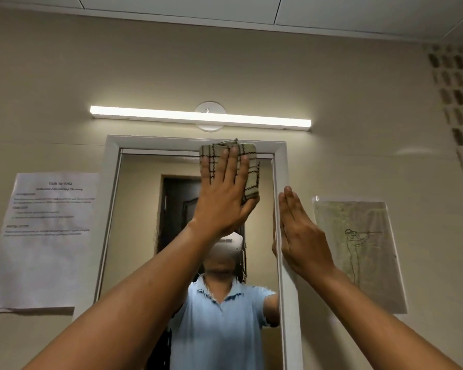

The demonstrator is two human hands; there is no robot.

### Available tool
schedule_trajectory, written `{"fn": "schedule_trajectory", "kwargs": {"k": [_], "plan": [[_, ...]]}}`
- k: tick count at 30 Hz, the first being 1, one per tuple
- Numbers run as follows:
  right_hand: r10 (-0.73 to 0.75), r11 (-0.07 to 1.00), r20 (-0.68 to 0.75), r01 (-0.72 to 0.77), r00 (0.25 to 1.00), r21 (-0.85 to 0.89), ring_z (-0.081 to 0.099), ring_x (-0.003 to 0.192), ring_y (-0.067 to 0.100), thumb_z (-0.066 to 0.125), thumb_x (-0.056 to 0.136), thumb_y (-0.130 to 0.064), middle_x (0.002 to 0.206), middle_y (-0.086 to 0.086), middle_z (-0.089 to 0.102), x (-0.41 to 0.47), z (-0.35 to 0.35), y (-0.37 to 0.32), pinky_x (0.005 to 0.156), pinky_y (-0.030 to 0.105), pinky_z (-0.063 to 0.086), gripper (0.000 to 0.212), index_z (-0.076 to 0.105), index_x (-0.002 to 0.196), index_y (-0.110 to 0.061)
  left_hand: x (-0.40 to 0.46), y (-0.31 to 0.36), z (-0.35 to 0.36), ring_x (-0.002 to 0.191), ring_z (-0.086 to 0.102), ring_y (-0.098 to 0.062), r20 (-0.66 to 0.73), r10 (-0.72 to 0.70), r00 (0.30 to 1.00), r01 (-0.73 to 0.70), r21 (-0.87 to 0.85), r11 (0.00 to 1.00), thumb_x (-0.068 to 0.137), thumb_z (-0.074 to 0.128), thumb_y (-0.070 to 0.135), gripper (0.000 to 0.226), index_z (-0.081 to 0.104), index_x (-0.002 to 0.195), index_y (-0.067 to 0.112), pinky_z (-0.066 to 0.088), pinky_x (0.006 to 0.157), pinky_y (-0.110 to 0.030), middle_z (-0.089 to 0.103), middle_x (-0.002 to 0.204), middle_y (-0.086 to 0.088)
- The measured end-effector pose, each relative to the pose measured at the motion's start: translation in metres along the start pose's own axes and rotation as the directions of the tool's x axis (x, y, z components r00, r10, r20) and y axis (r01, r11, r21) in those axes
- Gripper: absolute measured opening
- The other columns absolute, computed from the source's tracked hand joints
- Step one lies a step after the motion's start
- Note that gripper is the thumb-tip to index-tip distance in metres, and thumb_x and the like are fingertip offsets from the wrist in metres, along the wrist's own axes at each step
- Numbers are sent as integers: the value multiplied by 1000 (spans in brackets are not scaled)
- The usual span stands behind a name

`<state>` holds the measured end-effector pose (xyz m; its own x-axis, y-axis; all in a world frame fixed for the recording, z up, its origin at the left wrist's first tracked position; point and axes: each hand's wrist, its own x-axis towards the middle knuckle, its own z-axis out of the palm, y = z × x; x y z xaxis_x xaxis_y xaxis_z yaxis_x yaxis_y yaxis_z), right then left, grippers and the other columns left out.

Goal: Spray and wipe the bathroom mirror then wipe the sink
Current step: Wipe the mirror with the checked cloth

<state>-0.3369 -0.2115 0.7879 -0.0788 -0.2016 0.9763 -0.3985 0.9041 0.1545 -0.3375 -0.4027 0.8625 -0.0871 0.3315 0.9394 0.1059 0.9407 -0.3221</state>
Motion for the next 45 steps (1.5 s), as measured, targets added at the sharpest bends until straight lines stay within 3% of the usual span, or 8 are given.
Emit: {"fn": "schedule_trajectory", "kwargs": {"k": [11, 14, 16, 23, 27, 31, 36, 45], "plan": [[10, 998, 26, -12, 1000, 64, 24, 146, 18, 35, 87, -5, 163, 4, 13, -20, -6, 2, 97, 32, 48, 73, 12, 156, -13, -10, 37, 7, 152, -6, -30, 38, 233, 972, -234, 20, 972, 95, 26, 60, 80, 2, 158, 16, -1, 119, -60, -2, 165, -13], [28, 998, 33, -30, 999, 57, 35, 141, 22, 27, 85, -10, 163, 6, 14, -23, -6, -2, 89, 31, 53, 73, 12, 156, -13, -17, 30, 6, 153, -1, -30, 54, 308, 950, -310, 36, 950, 95, 26, 61, 79, 6, 158, 17, 1, 120, -59, 2, 165, -13], [40, 998, 43, -42, 998, 54, 41, 138, 27, 34, 82, -4, 163, 7, 12, -23, -6, -4, 83, 32, 55, 78, 12, 156, -12, -11, 23, 5, 153, 1, -29, 66, 315, 947, -318, 37, 947, 96, 24, 61, 78, 6, 158, 18, 2, 120, -58, 4, 165, -11], [60, 998, 38, -60, 997, -6, 64, 110, 35, 39, 76, -1, 162, 10, 16, -22, -6, -7, 65, 29, 53, 82, 17, 154, -8, 0, -9, -5, 153, -2, -26, 94, 261, 961, -267, 55, 962, 92, 9, 62, 77, 0, 158, 22, -1, 121, -56, 1, 166, -9], [65, 998, 23, -64, 998, -16, 65, 109, 33, 34, 77, -4, 162, 10, 14, -23, -4, -7, 63, 18, 38, 80, 15, 155, -9, -10, -48, -7, 153, -6, -25, 90, 167, 982, -174, 68, 982, 94, 16, 63, 77, -5, 157, 24, -1, 121, -57, -4, 166, -9], [78, 997, 20, -78, 997, -4, 54, 126, 36, 38, 78, 3, 162, 9, 12, -23, -2, -11, 68, 20, 42, 81, 14, 154, -8, -33, -95, -17, 152, -11, -23, 82, 50, 995, -57, 78, 995, 94, 24, 63, 80, -6, 157, 24, -3, 120, -56, -8, 166, -8], [103, 992, 54, -99, 993, -80, 64, 109, 40, 22, 74, -17, 161, 13, 19, -21, -3, -15, 58, 19, 34, 80, 21, 153, -4, -60, -143, -27, 152, -15, -21, 79, -75, 994, 69, 71, 995, 92, 23, 66, 82, -5, 158, 24, -5, 121, -54, -11, 165, -6], [102, 994, 101, -96, 990, -57, 63, 109, 41, 41, 78, 4, 162, 14, 12, -21, -9, -17, 61, 23, 39, 80, 16, 154, -4, -120, -133, -24, 152, -10, -23, 34, -190, 981, 188, 54, 981, 93, 23, 65, 83, 2, 158, 19, -6, 121, -51, -6, 166, -8]]}}
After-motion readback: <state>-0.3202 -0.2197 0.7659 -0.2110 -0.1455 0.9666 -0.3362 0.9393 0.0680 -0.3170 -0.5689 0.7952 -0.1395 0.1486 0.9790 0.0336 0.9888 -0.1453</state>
